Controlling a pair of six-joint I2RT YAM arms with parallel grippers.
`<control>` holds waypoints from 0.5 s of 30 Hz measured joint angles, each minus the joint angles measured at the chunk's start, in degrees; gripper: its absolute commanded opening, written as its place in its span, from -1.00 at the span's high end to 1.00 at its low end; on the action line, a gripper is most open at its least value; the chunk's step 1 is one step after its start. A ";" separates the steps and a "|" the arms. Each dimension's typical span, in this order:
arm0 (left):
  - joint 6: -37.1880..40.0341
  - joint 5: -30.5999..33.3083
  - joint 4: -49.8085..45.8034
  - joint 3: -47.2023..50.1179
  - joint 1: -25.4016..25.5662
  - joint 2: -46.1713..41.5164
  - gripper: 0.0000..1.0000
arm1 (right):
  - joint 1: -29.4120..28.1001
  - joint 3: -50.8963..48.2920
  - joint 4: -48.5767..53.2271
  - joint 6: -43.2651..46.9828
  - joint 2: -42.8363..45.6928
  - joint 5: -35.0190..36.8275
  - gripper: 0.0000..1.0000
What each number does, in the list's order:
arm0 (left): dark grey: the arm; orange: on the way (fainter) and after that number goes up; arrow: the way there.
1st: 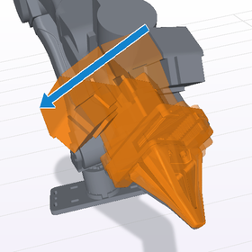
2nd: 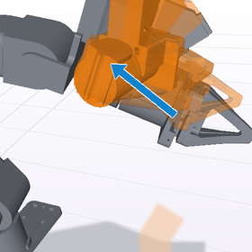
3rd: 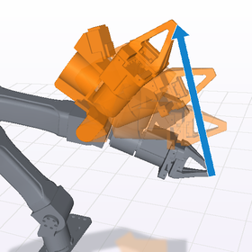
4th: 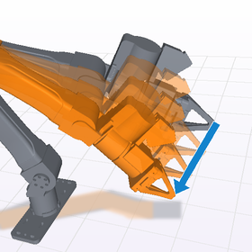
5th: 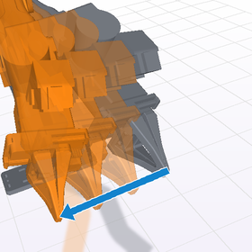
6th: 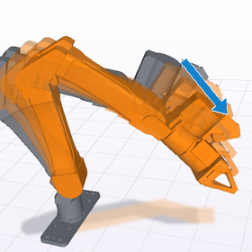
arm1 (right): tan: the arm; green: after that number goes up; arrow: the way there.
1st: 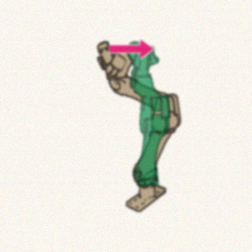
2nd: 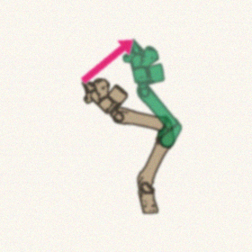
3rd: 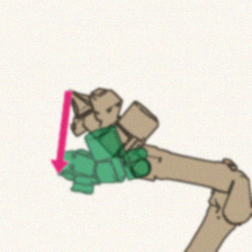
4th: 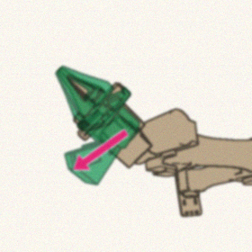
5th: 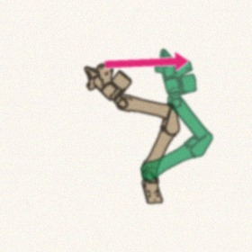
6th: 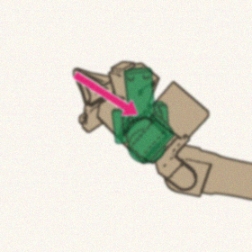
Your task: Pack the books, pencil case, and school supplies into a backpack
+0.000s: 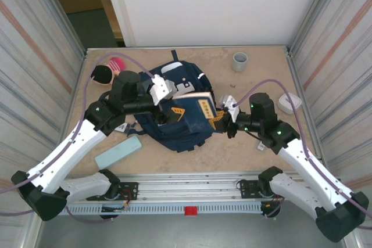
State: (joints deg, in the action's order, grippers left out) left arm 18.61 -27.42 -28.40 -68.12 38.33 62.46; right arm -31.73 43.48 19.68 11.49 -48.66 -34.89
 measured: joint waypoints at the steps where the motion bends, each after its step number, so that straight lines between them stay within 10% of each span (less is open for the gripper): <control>1: 1.22 0.22 -1.46 0.00 0.39 -0.09 -0.71 | -1.49 0.00 0.55 1.95 -0.50 0.66 1.00; 7: 7.72 -0.33 -10.36 -0.02 2.01 -0.04 -0.53 | -7.78 0.61 4.00 10.73 -3.87 4.02 1.00; 15: 12.37 -4.59 -18.91 -2.45 4.44 5.18 0.29 | -10.21 3.28 5.70 15.19 -7.15 5.75 0.91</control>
State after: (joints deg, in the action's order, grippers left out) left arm 30.98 -32.01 -47.31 -70.57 42.76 67.64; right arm -41.93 46.76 25.39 26.68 -55.81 -29.15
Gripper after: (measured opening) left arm 0.487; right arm 0.112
